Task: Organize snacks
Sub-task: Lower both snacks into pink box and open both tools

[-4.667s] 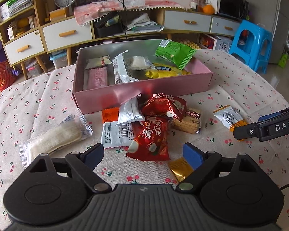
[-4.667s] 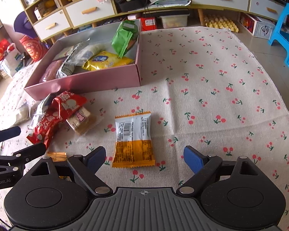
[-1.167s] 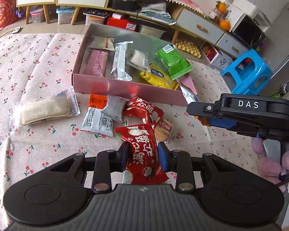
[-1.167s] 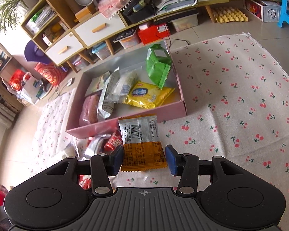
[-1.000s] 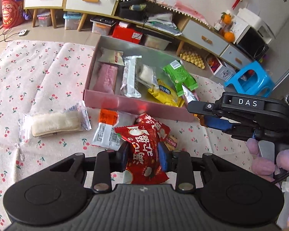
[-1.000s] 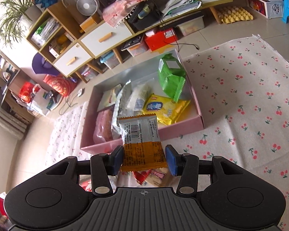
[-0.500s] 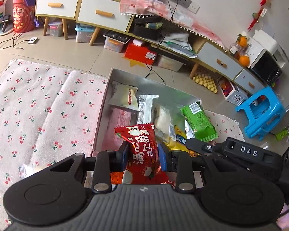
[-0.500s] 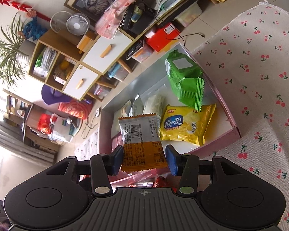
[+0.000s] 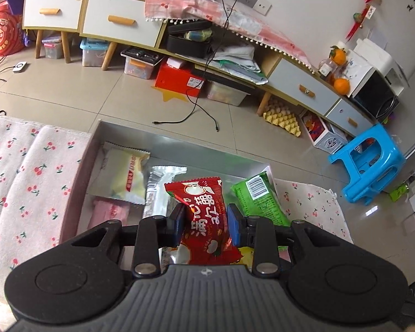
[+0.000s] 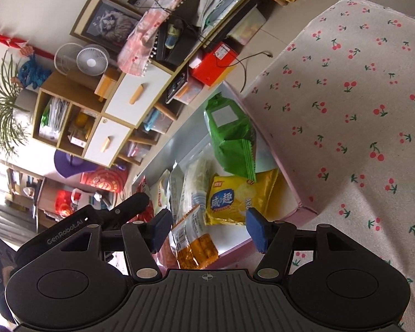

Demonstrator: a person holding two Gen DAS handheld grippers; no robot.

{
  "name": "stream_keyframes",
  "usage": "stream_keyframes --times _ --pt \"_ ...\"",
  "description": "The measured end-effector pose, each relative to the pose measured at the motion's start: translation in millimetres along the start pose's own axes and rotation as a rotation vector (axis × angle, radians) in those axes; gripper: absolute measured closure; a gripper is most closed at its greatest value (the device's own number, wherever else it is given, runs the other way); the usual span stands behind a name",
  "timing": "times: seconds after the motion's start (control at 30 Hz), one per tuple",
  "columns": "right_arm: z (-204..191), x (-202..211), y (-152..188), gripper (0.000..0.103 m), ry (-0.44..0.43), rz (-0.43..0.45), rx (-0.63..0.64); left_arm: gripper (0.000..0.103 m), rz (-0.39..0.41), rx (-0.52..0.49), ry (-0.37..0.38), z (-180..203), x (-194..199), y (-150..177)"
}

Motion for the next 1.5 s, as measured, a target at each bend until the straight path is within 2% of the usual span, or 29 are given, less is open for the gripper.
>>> stream_keyframes --times 0.33,0.37,0.4,0.47,0.83,1.2,1.33,1.5 --pt "12.6 4.9 -10.5 0.040 0.017 0.009 -0.025 0.073 -0.001 -0.054 0.010 19.4 -24.9 -10.8" --pt "13.1 5.3 -11.0 0.040 0.017 0.010 -0.026 0.067 -0.003 -0.058 0.012 19.0 -25.8 -10.1" --pt "13.6 5.7 -11.5 0.040 0.017 0.010 -0.028 0.056 -0.007 -0.064 0.015 19.0 -26.2 -9.3" --pt "14.5 7.0 -12.2 0.038 0.018 0.009 -0.034 0.046 0.012 -0.067 0.001 18.5 -22.3 -7.1" --pt "8.2 26.3 -12.8 0.031 0.016 0.029 -0.003 0.035 0.016 -0.072 -0.029 10.2 3.7 2.5" --pt "-11.0 65.8 -1.3 0.025 0.025 0.054 0.152 0.016 0.031 -0.063 -0.073 -6.1 46.0 34.7" --pt "-15.6 78.4 8.6 0.020 0.061 0.073 0.229 0.012 0.044 -0.052 -0.095 -14.4 60.2 48.5" --pt "-16.4 85.8 20.8 0.020 0.099 0.064 0.310 0.006 0.049 -0.051 -0.145 -21.4 69.0 64.8"
Point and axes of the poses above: each gripper's, at about its wrist camera, not at the fingertips, and x roughly against the way its jaws point, z to its right, y to its underside, the point moved 3 cm from there along -x, roughly the way its jaws point, and after that the axes turned 9 degrees about -z, right-handed, at the moved point
